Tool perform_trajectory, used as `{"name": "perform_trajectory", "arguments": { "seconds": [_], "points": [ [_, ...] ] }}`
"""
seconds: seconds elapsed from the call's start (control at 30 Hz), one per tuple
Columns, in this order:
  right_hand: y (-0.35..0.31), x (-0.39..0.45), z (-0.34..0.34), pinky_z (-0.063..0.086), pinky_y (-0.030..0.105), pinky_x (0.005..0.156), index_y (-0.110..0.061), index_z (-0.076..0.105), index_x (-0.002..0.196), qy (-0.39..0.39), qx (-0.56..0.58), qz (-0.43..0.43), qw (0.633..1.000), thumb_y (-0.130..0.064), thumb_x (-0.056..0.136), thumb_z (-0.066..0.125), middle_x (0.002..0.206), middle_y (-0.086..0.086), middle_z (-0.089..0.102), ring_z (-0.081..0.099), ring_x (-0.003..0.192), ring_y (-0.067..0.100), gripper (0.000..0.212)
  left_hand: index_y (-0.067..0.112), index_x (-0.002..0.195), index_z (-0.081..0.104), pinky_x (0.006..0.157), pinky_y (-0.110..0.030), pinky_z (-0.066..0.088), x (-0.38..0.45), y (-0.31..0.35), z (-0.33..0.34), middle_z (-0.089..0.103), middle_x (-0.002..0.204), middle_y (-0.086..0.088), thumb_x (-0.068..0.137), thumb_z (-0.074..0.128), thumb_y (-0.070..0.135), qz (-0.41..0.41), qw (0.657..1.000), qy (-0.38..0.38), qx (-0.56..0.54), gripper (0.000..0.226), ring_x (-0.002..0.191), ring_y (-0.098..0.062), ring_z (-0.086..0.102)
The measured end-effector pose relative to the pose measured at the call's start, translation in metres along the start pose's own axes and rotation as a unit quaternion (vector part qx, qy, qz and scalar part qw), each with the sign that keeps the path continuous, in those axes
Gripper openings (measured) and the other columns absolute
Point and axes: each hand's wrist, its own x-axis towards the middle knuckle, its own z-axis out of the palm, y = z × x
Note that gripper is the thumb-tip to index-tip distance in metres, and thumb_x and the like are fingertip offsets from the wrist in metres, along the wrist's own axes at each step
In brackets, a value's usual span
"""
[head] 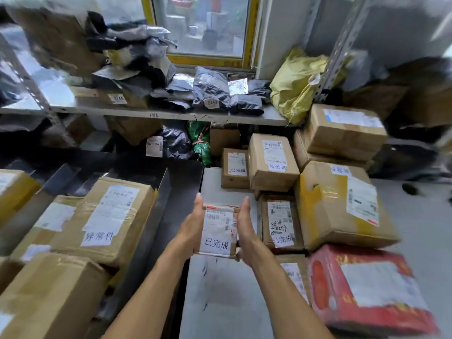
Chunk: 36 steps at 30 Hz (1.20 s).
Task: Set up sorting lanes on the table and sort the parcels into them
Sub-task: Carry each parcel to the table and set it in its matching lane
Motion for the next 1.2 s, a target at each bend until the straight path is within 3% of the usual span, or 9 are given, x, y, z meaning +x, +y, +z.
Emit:
{"name": "perform_trajectory", "arguments": {
  "seconds": [0.13, 0.27, 0.4, 0.5, 0.63, 0.73, 0.8, 1.03, 1.2],
  "points": [
    [0.005, -0.069, 0.015, 0.052, 0.017, 0.047, -0.023, 0.069, 0.096, 0.048, 0.05, -0.052, 0.996, -0.072, 0.097, 0.0, 0.068, -0.006, 0.076, 0.072, 0.058, 0.005, 0.084, 0.008, 0.112, 0.07, 0.084, -0.049, 0.058, -0.048, 0.014, -0.001, 0.067, 0.106, -0.033, 0.074, 0.024, 0.096, 0.025, 0.998, -0.057, -0.014, 0.108, 0.098, -0.05, 0.067],
    [0.014, -0.124, 0.021, 0.059, 0.039, 0.09, -0.024, 0.075, 0.107, 0.067, 0.128, -0.146, 0.979, -0.08, 0.092, 0.008, 0.102, 0.003, 0.08, 0.077, 0.093, 0.017, 0.088, 0.021, 0.101, 0.077, 0.069, -0.038, 0.061, -0.103, 0.026, 0.011, 0.079, 0.095, -0.008, 0.085, 0.02, 0.087, 0.096, 0.991, -0.093, 0.026, 0.089, 0.083, -0.024, 0.077],
    [0.012, -0.18, 0.014, 0.058, 0.039, 0.092, -0.029, 0.073, 0.111, 0.13, 0.142, -0.208, 0.959, -0.079, 0.092, 0.014, 0.109, 0.003, 0.078, 0.075, 0.1, 0.018, 0.08, 0.022, 0.089, 0.071, 0.04, -0.019, 0.049, -0.15, 0.043, 0.038, 0.075, 0.066, 0.004, 0.097, 0.013, 0.072, 0.168, 0.974, -0.128, 0.078, 0.077, 0.052, -0.008, 0.071],
    [0.016, -0.218, 0.001, 0.052, 0.046, 0.106, -0.036, 0.061, 0.13, 0.175, 0.144, -0.246, 0.942, -0.089, 0.079, 0.021, 0.133, 0.004, 0.069, 0.069, 0.117, 0.022, 0.084, 0.023, 0.088, 0.068, 0.045, -0.023, 0.048, -0.178, 0.053, 0.063, 0.072, 0.058, 0.008, 0.098, 0.011, 0.069, 0.202, 0.96, -0.169, 0.098, 0.074, 0.046, -0.004, 0.066],
    [0.029, -0.272, -0.029, 0.056, 0.027, 0.072, -0.046, 0.059, 0.129, 0.234, 0.132, -0.266, 0.926, -0.083, 0.09, 0.01, 0.123, -0.012, 0.072, 0.07, 0.092, 0.001, 0.072, 0.031, 0.096, 0.068, 0.043, -0.022, 0.05, -0.21, 0.057, 0.105, 0.074, 0.066, 0.015, 0.099, 0.012, 0.068, 0.245, 0.934, -0.234, 0.118, 0.067, 0.052, 0.002, 0.068],
    [0.043, -0.312, -0.059, 0.05, 0.044, 0.1, -0.049, 0.069, 0.11, 0.289, 0.139, -0.27, 0.908, -0.086, 0.087, 0.007, 0.126, -0.002, 0.072, 0.067, 0.109, 0.013, 0.076, 0.032, 0.086, 0.069, 0.054, -0.025, 0.047, -0.231, 0.056, 0.154, 0.075, 0.069, 0.013, 0.097, 0.014, 0.071, 0.259, 0.914, -0.284, 0.133, 0.069, 0.055, 0.0, 0.069],
    [0.053, -0.336, -0.077, 0.048, 0.046, 0.103, -0.046, 0.068, 0.096, 0.32, 0.152, -0.272, 0.895, -0.084, 0.089, 0.006, 0.111, -0.002, 0.076, 0.068, 0.106, 0.015, 0.073, 0.03, 0.085, 0.067, 0.049, -0.023, 0.047, -0.246, 0.054, 0.188, 0.072, 0.061, 0.015, 0.097, 0.013, 0.07, 0.257, 0.907, -0.299, 0.148, 0.068, 0.052, -0.001, 0.069],
    [0.124, -0.407, -0.193, 0.057, 0.04, 0.089, -0.034, 0.067, 0.126, 0.396, 0.225, -0.27, 0.848, -0.084, 0.089, 0.006, 0.117, 0.001, 0.077, 0.073, 0.107, 0.018, 0.087, 0.03, 0.058, 0.072, 0.065, -0.034, 0.047, -0.294, 0.01, 0.335, 0.068, 0.051, 0.012, 0.098, 0.023, 0.068, 0.194, 0.889, -0.387, 0.153, 0.073, 0.044, -0.004, 0.066],
    [0.17, -0.447, -0.292, 0.046, 0.054, 0.111, -0.026, 0.07, 0.13, 0.4, 0.271, -0.294, 0.825, -0.088, 0.084, 0.013, 0.124, 0.008, 0.073, 0.069, 0.117, 0.027, 0.095, 0.033, 0.078, 0.056, 0.058, -0.027, 0.046, -0.317, -0.023, 0.446, 0.063, 0.046, 0.021, 0.102, 0.017, 0.059, 0.2, 0.869, -0.408, 0.196, 0.052, 0.045, 0.003, 0.064]
  ]
}}
